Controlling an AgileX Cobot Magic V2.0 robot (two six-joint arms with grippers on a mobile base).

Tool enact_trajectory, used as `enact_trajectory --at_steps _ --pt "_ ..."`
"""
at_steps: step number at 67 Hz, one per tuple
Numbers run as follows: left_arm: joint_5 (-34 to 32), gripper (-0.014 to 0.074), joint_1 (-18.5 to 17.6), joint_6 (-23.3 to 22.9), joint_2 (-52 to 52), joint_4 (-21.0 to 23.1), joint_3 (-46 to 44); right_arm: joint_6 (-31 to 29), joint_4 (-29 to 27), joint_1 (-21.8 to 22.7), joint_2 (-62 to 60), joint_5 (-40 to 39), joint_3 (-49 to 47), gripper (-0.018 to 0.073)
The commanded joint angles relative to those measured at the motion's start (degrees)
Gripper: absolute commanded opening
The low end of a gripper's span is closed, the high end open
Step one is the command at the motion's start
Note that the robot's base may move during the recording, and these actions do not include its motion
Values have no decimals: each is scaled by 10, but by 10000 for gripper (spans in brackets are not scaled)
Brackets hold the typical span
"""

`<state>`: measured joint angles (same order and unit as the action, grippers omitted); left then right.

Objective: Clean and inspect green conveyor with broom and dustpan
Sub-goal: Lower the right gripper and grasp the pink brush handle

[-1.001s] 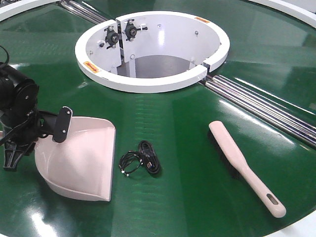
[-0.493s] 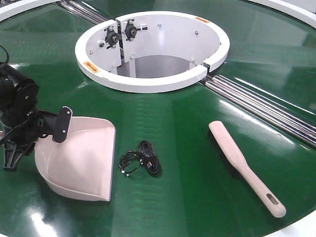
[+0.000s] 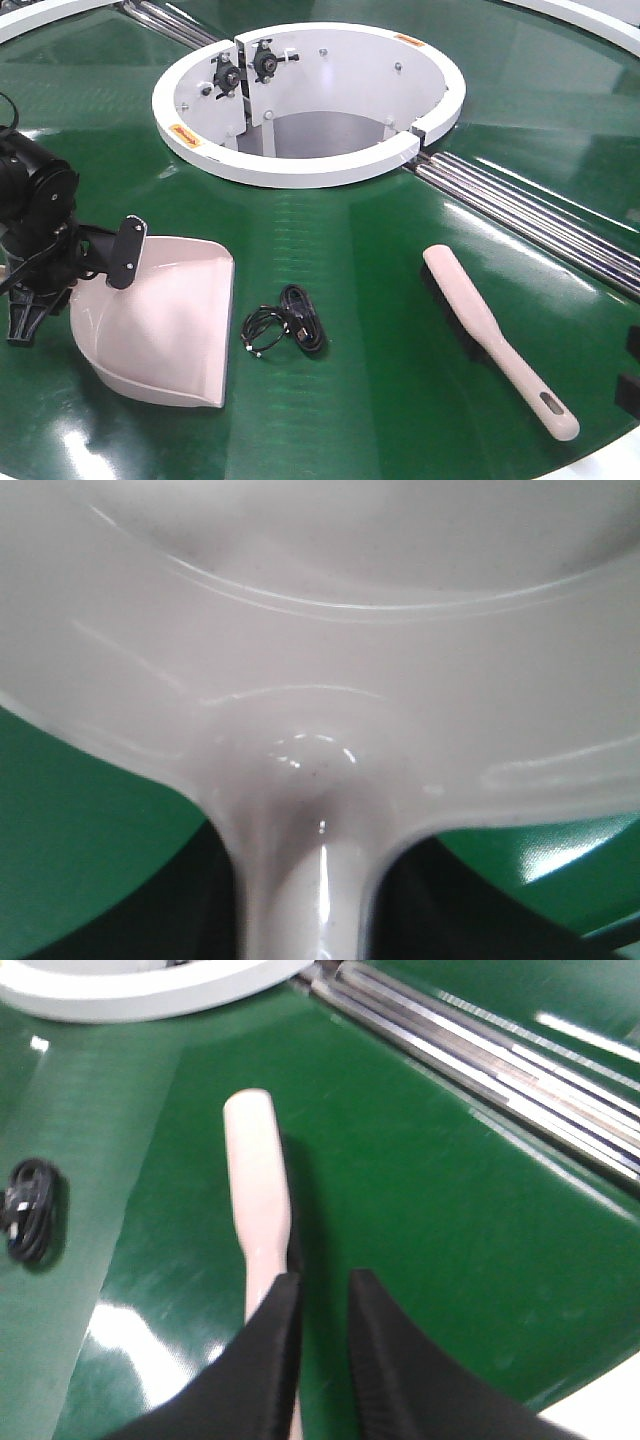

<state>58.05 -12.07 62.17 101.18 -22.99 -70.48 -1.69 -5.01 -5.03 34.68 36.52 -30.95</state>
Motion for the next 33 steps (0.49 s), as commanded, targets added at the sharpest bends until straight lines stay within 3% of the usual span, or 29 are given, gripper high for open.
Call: enact_trajectory --at_steps 1,16,33 --pt "0 -7 -3 0 -27 -8 -17 0 13 -17 32 1 -39 284" --pt "0 -7 -3 0 -27 -8 -17 -13 22 -66 130 43 -96 467" --pt "0 -7 -3 0 -27 -8 -17 -11 19 -79 283 125 -185 491"
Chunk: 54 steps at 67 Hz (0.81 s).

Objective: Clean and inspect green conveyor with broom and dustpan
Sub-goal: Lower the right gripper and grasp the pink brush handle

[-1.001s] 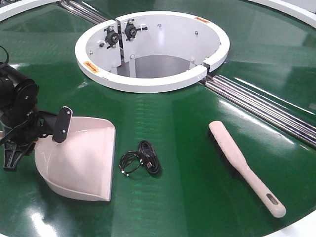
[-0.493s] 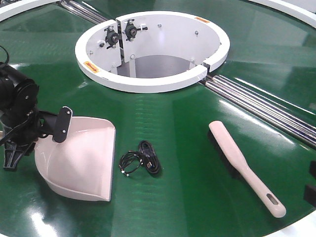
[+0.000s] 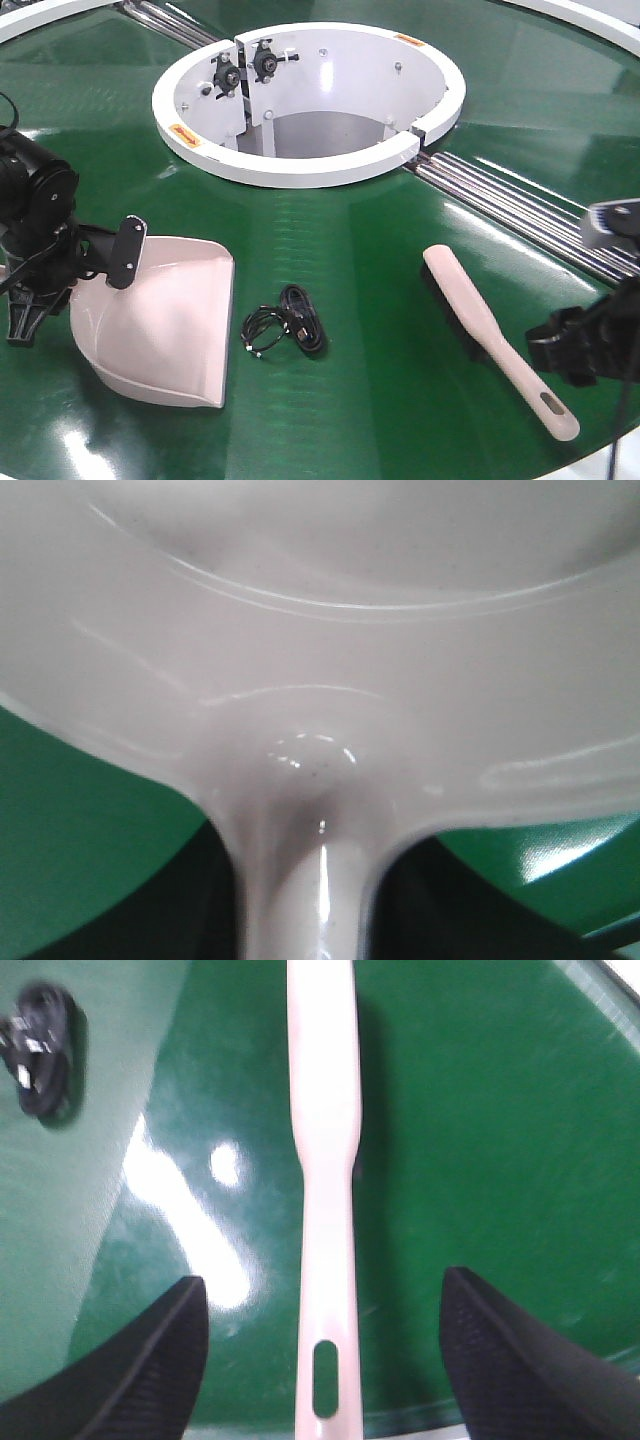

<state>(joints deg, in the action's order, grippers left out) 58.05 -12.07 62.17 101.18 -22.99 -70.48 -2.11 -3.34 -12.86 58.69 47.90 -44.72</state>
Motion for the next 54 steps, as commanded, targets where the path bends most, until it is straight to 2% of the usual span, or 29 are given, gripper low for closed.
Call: enact_trajectory --at_steps 1,10,32,54 --pt "0 -7 -3 0 -27 -8 -17 -7 2 -1 47 15 -50 491" --pt "0 -7 -3 0 -27 -8 -17 -9 0 -1 129 67 -104 491" --pt "0 -7 -3 0 -27 -8 -17 -19 5 -1 284 126 -198 491" --pt "0 -6 -3 0 -27 -8 -17 -22 5 -1 380 150 -227 489"
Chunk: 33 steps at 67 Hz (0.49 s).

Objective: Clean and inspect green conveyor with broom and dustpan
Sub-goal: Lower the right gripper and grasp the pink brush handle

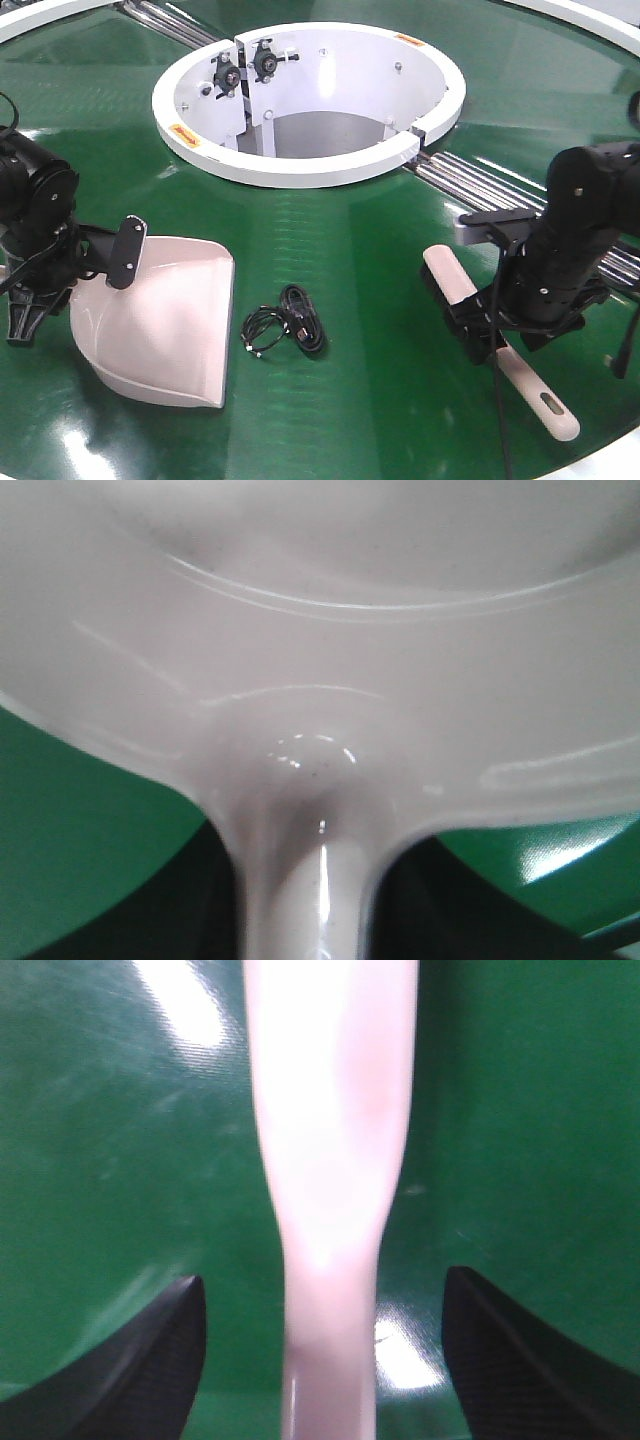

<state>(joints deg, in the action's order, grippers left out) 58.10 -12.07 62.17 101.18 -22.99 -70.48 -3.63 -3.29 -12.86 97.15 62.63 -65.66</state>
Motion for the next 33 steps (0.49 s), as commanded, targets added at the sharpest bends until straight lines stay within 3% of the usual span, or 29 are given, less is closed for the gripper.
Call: enact_trajectory --at_steps 1,19,33 --pt "0 -6 -3 0 -27 -8 -17 -7 5 -1 -2 3 -18 489" --pt "0 -6 -3 0 -27 -8 -17 -5 4 -1 33 2 -18 478" --pt "0 -6 -3 0 -27 -8 -17 2 4 -1 52 -10 -18 407"
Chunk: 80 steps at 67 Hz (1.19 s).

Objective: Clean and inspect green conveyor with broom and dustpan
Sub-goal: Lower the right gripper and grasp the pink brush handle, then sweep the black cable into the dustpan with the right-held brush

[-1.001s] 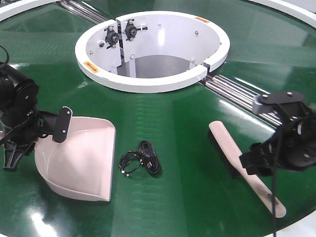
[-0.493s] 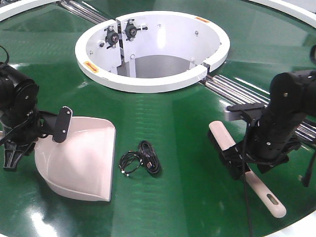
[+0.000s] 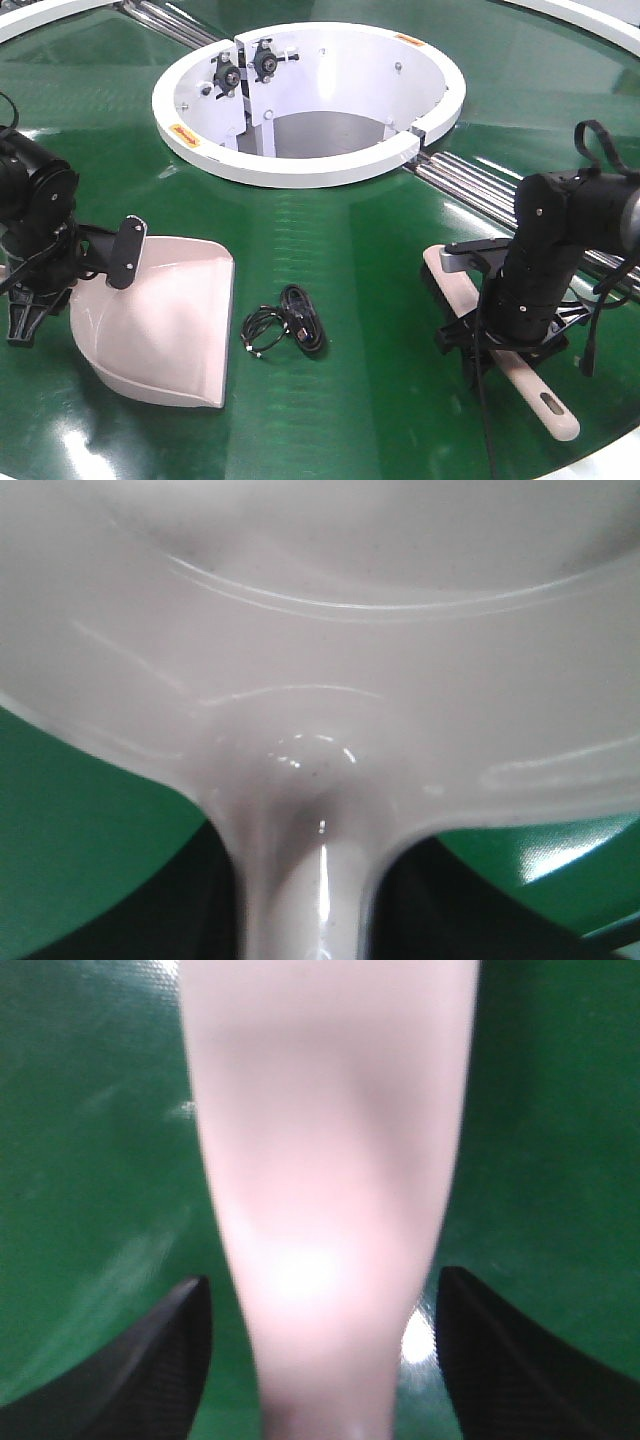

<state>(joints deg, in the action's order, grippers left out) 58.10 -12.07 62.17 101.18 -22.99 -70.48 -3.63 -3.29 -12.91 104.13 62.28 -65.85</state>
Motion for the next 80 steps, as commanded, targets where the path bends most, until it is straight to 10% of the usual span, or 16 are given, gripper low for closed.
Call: enact_trajectory --at_steps 1,27,80 --pt "0 -6 -3 0 -27 -8 -17 4 4 -1 -18 -9 -16 390" --pt "0 -6 -3 0 -27 -8 -17 13 2 -1 -37 -14 -16 -11" --pt "0 -6 -3 0 -27 -8 -17 185 -8 -156 -21 16 -105 -5"
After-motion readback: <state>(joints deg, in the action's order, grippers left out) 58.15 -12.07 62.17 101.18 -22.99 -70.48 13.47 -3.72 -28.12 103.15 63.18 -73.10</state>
